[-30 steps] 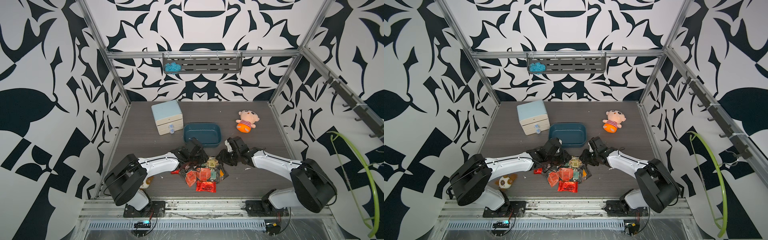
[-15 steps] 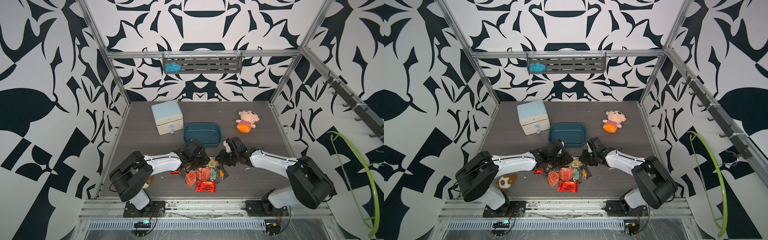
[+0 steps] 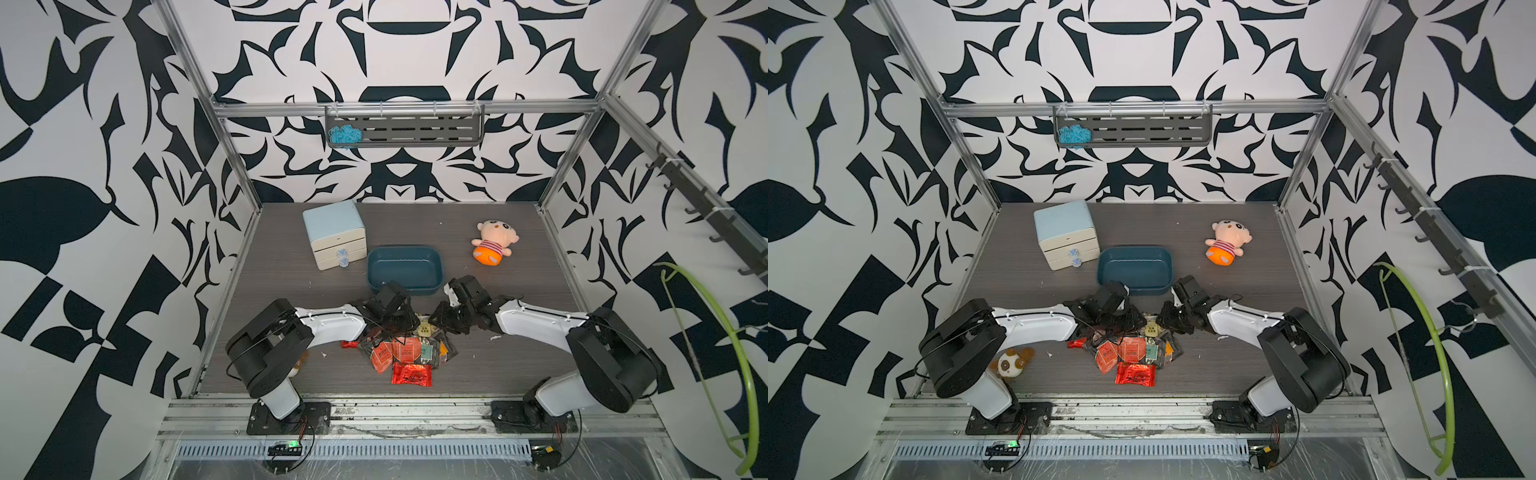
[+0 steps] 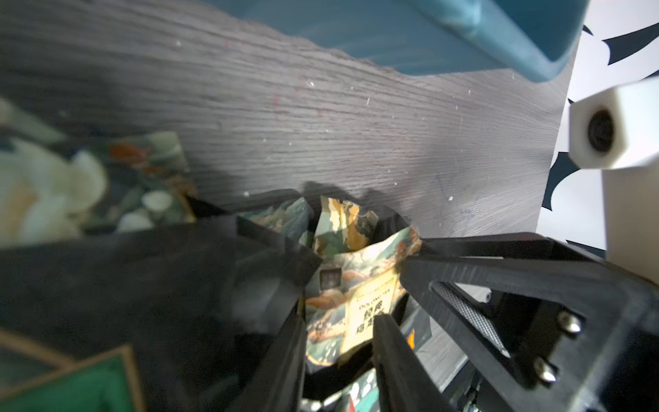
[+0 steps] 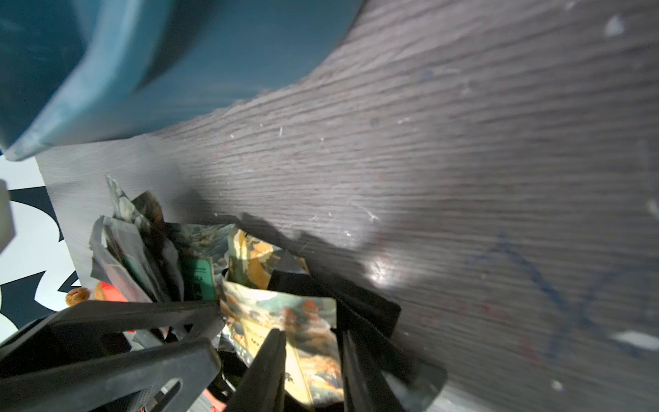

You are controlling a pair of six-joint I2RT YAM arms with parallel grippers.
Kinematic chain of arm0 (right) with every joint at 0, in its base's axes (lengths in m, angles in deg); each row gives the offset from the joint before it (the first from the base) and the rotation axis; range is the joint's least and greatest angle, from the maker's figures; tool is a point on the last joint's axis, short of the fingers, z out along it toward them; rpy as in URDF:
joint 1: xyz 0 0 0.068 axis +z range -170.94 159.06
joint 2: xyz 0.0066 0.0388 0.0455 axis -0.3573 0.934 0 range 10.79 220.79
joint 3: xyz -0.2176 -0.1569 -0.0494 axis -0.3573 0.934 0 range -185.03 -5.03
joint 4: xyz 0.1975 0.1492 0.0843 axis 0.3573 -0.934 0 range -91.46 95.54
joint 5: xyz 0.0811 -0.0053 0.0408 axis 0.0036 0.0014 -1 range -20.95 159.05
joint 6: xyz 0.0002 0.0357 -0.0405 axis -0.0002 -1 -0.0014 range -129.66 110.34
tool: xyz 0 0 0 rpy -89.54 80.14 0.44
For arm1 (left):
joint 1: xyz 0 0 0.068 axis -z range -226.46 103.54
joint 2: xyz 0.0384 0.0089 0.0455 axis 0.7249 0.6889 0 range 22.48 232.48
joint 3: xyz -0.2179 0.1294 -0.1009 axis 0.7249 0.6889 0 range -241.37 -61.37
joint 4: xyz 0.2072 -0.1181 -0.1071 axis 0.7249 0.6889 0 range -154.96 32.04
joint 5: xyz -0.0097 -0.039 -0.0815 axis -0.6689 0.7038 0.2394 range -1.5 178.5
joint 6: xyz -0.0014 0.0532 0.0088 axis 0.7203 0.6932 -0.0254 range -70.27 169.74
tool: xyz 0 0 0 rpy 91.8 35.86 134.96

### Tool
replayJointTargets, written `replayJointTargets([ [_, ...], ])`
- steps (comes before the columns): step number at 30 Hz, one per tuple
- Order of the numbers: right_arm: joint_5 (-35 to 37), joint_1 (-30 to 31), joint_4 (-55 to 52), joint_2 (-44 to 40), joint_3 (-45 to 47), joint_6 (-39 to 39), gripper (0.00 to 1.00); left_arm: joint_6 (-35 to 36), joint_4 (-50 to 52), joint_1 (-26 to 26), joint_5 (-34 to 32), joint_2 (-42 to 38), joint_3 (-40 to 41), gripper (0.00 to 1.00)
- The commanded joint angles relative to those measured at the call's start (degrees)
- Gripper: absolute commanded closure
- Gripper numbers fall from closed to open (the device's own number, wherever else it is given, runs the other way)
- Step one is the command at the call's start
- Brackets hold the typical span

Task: Put the tea bags into the storage box
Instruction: Pick up the tea bag from the center of the board.

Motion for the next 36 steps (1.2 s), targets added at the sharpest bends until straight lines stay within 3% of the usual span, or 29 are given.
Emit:
replayJointTargets([
  [1, -0.51, 0.38, 1.72, -0.11, -1.72, -0.46, 0.70, 0.04, 0.19, 0.19, 0.28, 1.02, -0.49, 0.63],
  [9, -0.24, 0.63, 1.85, -0.28, -2.25, -0.60, 0.79, 0.06, 0.06, 0.19, -0.28, 1.02, -0.80, 0.63],
  [17, 0.56, 0.63, 1.16, -0.71, -3.56, -0.19, 1.00, 1.60, 1.29, 0.19, -1.02, -0.11, -2.35, 0.63],
  [28, 10.14, 0.65, -15.86, -7.46, -9.29, 6.17, 1.00, 5.26, 9.69, 0.19, -7.07, -6.60, -5.81, 0.55],
  [36, 17.75, 0.64, -24.91, -13.45, -11.36, 8.32, 1.00, 6.31, 18.36, 0.18, -18.10, -13.67, -5.59, 0.49],
])
